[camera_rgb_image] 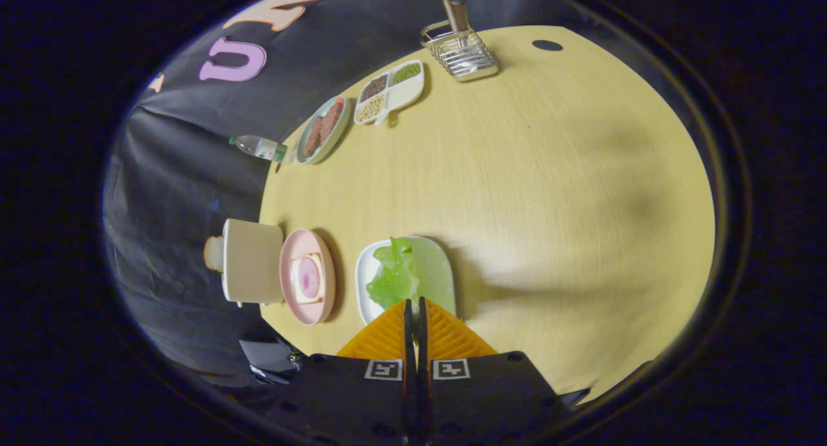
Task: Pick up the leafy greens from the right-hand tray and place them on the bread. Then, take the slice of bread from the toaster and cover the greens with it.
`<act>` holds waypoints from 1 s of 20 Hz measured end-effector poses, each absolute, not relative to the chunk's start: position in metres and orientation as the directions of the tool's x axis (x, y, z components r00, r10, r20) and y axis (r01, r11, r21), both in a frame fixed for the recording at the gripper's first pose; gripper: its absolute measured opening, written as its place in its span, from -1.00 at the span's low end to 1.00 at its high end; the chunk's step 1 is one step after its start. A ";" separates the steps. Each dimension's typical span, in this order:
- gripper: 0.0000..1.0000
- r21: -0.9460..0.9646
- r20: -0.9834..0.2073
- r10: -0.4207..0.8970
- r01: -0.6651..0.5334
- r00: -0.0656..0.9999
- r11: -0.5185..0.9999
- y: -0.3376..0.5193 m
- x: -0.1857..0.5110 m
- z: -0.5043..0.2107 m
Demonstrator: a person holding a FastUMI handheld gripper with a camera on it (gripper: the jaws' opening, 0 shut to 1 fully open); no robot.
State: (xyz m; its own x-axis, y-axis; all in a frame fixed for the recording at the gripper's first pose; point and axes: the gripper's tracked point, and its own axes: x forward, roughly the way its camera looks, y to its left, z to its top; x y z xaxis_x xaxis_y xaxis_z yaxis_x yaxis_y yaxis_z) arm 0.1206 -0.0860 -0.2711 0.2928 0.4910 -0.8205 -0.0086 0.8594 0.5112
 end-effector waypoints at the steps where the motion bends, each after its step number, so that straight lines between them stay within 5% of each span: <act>1: -0.93 0.529 -0.808 0.507 -0.009 0.300 0.849 -0.079 0.117 -0.260; 14: -0.93 0.690 -0.666 0.693 -0.126 0.277 0.713 0.039 0.077 -0.170; 20: -0.93 0.720 -0.641 0.743 -0.185 0.192 0.668 0.126 0.073 -0.185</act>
State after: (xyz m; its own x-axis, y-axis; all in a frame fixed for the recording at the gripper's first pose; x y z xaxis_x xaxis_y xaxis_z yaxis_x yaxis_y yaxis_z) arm 0.0727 0.1257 -0.1853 0.1918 0.7435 -0.6407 -0.1849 0.6685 0.7204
